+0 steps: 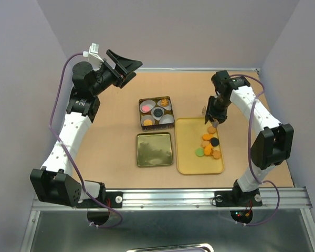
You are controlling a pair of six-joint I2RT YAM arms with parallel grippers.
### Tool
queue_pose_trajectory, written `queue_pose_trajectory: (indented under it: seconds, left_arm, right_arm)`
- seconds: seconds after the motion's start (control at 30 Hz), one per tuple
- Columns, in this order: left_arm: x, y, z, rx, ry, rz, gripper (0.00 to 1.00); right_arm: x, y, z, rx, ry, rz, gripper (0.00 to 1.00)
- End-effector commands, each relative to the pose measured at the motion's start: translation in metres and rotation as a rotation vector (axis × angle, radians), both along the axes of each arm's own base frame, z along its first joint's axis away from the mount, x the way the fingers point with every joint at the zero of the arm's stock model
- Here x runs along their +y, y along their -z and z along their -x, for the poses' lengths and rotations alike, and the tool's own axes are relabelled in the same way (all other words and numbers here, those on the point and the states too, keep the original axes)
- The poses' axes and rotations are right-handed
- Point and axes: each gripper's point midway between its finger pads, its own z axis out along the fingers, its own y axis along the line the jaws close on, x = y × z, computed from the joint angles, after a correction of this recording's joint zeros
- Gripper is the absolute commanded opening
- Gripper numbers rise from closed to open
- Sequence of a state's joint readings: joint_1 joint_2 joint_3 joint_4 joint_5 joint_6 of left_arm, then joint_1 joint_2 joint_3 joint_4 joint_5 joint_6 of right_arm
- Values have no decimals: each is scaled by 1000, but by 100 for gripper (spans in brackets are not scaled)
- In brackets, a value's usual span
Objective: Pack the cookies
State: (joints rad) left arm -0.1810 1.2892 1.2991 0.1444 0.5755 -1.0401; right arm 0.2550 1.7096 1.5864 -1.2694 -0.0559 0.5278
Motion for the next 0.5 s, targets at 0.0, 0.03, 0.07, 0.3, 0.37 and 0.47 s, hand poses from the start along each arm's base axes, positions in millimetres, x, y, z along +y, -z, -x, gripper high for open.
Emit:
queue_pose_trajectory:
  seconds: [0.0, 0.03, 0.07, 0.3, 0.37, 0.47]
  left_arm:
    - [-1, -14, 8, -67, 22, -3, 99]
    - [0, -14, 8, -66, 19, -2, 99]
    - [0, -15, 8, -67, 22, -1, 99]
    - [0, -17, 8, -71, 23, -2, 99]
    - [-1, -17, 8, -73, 25, -6, 99]
    - [0, -15, 6, -70, 17, -8, 99]
  right_arm:
    - [6, -27, -12, -65, 2, -45, 37]
    - [7, -29, -12, -68, 3, -49, 37]
    - [9, -31, -12, -70, 6, -61, 37]
    - [32, -54, -21, -113, -29, -193, 37]
    - [44, -64, -28, -145, -52, -252, 37]
    - [55, -76, -35, -167, -90, -300, 37]
